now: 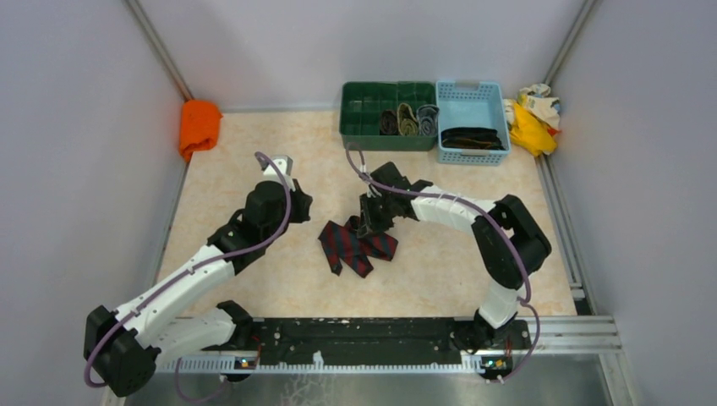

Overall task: Roll the ties
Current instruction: Place the tie at the center of the board, then flatten out the tie at the center of the board.

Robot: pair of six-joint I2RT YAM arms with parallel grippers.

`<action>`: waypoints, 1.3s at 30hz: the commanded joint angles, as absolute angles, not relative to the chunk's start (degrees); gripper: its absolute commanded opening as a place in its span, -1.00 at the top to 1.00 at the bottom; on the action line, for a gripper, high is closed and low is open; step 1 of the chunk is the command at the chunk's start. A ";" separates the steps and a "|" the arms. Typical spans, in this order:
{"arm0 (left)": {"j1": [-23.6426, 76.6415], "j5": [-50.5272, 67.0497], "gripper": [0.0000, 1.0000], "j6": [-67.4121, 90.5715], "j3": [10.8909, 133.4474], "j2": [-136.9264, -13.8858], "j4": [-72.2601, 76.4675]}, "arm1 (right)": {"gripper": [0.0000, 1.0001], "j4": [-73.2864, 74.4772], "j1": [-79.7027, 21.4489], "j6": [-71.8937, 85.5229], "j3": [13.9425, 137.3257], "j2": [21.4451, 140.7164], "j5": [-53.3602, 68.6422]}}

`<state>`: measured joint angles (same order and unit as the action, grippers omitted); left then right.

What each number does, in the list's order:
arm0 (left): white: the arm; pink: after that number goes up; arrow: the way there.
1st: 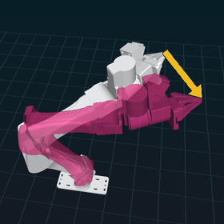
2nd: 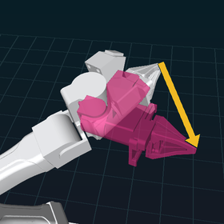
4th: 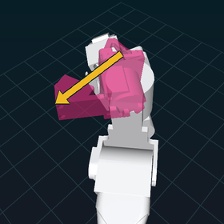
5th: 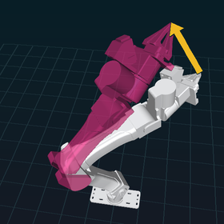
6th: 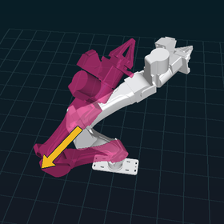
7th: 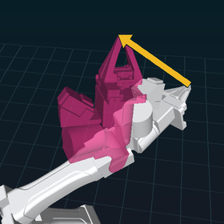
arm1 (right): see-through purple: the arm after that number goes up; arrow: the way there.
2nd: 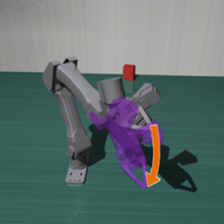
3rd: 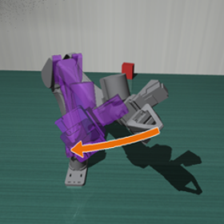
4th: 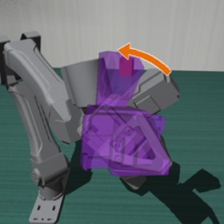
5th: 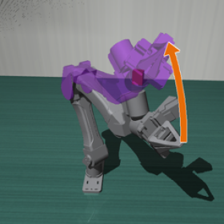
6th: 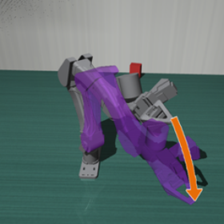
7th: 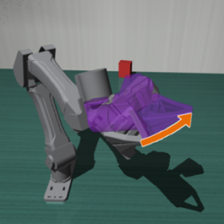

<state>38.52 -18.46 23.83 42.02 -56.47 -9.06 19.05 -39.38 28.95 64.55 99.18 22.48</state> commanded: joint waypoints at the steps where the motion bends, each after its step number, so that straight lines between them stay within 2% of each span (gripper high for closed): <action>1: 38.69 -17.74 0.70 24.26 42.08 -56.31 -9.03 | 0.78 20.99 -40.38 25.92 61.44 97.49 16.97; 8: 38.67 -18.28 0.70 24.18 41.41 -55.92 -9.39 | 0.95 21.93 -43.29 23.82 61.48 99.86 15.27; 19: 38.67 -19.01 0.71 23.97 41.34 -54.45 -10.04 | 1.00 21.08 -53.05 25.65 73.71 109.00 23.98; 24: 38.67 -22.73 0.72 26.46 41.02 -49.40 -11.57 | 1.00 17.02 -53.04 28.02 79.22 112.50 27.96; 29: 38.67 -26.40 0.74 27.89 39.71 -41.17 -11.61 | 1.00 15.24 -52.34 30.05 89.34 121.02 31.79; 34: 38.70 -29.53 0.74 27.69 39.03 -34.89 -12.78 | 1.00 11.37 -47.89 33.55 98.79 129.11 36.46; 39: 38.67 -28.54 0.73 25.92 36.42 -33.12 -8.78 | 0.97 12.36 -44.05 30.63 102.92 130.41 35.01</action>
